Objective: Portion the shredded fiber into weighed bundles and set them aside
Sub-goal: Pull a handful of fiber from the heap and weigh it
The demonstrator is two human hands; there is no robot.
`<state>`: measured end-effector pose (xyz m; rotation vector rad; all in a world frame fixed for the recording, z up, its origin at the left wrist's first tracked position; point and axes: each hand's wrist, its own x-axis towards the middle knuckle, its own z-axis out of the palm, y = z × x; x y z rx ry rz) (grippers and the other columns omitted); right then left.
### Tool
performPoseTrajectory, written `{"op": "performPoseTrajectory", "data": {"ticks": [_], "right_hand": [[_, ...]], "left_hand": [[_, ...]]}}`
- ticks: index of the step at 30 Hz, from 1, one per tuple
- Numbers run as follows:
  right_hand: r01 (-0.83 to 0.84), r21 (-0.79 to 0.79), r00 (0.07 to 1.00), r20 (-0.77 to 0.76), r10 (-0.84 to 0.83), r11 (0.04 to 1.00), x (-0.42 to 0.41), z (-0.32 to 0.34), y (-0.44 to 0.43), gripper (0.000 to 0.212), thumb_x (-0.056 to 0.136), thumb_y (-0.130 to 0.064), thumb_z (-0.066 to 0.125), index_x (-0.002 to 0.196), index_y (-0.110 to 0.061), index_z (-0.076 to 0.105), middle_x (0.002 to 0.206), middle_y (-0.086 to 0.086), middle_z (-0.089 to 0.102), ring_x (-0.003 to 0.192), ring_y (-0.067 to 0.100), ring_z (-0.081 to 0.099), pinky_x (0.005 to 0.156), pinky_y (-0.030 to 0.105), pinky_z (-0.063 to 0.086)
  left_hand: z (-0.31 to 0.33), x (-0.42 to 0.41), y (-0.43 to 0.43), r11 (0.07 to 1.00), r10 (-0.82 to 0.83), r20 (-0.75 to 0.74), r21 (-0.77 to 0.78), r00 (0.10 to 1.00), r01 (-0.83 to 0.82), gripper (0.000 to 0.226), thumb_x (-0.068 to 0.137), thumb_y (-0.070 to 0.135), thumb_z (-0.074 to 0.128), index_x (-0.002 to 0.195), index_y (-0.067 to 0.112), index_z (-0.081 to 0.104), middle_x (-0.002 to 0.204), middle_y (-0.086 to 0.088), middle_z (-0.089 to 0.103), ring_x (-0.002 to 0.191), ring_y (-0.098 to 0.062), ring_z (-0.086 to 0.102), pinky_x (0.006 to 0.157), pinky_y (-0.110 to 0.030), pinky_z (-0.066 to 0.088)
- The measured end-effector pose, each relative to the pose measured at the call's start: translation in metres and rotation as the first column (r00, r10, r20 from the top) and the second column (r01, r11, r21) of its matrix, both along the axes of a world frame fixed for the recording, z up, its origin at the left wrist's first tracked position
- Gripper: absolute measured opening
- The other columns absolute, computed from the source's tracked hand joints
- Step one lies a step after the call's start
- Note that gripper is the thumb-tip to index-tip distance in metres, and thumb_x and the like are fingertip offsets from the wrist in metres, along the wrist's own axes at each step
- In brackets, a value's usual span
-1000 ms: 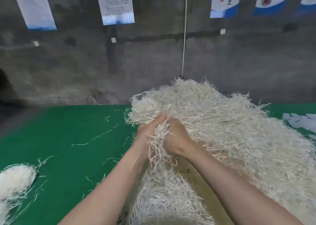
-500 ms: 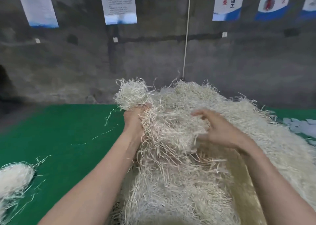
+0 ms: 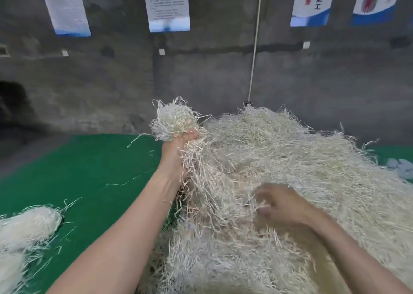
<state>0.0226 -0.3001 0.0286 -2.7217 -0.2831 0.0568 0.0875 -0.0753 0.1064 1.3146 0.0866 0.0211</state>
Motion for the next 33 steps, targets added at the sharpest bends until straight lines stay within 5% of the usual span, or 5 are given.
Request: {"op": "performPoseTrajectory", "data": {"ticks": [6, 11, 21, 28, 33], "right_hand": [[-0.117, 0.174, 0.952, 0.299, 0.061, 0.978, 0.009, 0.032, 0.071, 0.043, 0.072, -0.068, 0.045, 0.101, -0.037, 0.054, 0.125, -0.009, 0.052, 0.117, 0.008, 0.045, 0.104, 0.036, 0.035], [0.043, -0.119, 0.841, 0.541, 0.028, 0.992, 0.032, -0.028, 0.058, 0.011, 0.084, -0.010, 0.067, 0.083, -0.020, 0.063, 0.098, 0.003, 0.067, 0.099, 0.022, 0.062, 0.107, 0.052, 0.037], [0.253, -0.445, 0.965, 0.177, -0.193, 0.859, 0.003, -0.048, -0.052, 0.021, 0.086, -0.014, 0.047, 0.077, -0.032, 0.044, 0.090, -0.013, 0.057, 0.090, 0.010, 0.048, 0.092, 0.035, 0.025], [0.159, 0.007, 0.948, 0.278, -0.155, 0.987, 0.028, 0.058, -0.001, 0.037, 0.062, -0.065, 0.064, 0.083, -0.039, 0.050, 0.099, -0.018, 0.054, 0.100, 0.012, 0.052, 0.098, 0.040, 0.040], [0.018, 0.191, 0.995, -0.102, 0.002, 0.981, 0.051, 0.004, 0.101, 0.096, 0.061, -0.052, 0.078, 0.141, -0.021, 0.033, 0.149, -0.013, -0.003, 0.140, 0.013, -0.002, 0.112, 0.050, -0.007]], "left_hand": [[-0.002, -0.005, -0.022, 0.976, -0.172, -0.100, -0.153, 0.980, 0.155, 0.040, 0.068, 0.028, 0.076, 0.103, 0.015, 0.061, 0.102, -0.011, 0.068, 0.078, -0.026, 0.070, 0.066, -0.034, 0.056], [-0.003, 0.000, -0.015, 0.986, -0.106, -0.046, -0.133, 0.993, 0.100, 0.036, 0.065, 0.028, 0.078, 0.097, 0.018, 0.067, 0.109, -0.002, 0.068, 0.094, -0.026, 0.068, 0.081, -0.041, 0.054], [-0.004, 0.015, 0.003, 0.950, 0.081, -0.052, -0.298, 0.995, -0.093, 0.067, 0.074, 0.015, 0.072, 0.136, 0.011, 0.045, 0.134, -0.009, 0.051, 0.121, -0.030, 0.050, 0.090, -0.039, 0.048], [0.004, 0.000, -0.001, 0.974, 0.016, -0.025, -0.225, 1.000, -0.021, 0.064, 0.081, 0.011, 0.066, 0.139, 0.016, 0.040, 0.143, -0.007, 0.043, 0.114, -0.026, 0.054, 0.094, -0.041, 0.046], [0.026, -0.020, -0.008, 0.928, -0.179, 0.034, -0.325, 0.983, 0.180, 0.016, 0.083, 0.012, 0.064, 0.096, 0.004, 0.060, 0.064, -0.004, 0.070, 0.046, -0.014, 0.064, 0.040, -0.021, 0.047]]}}
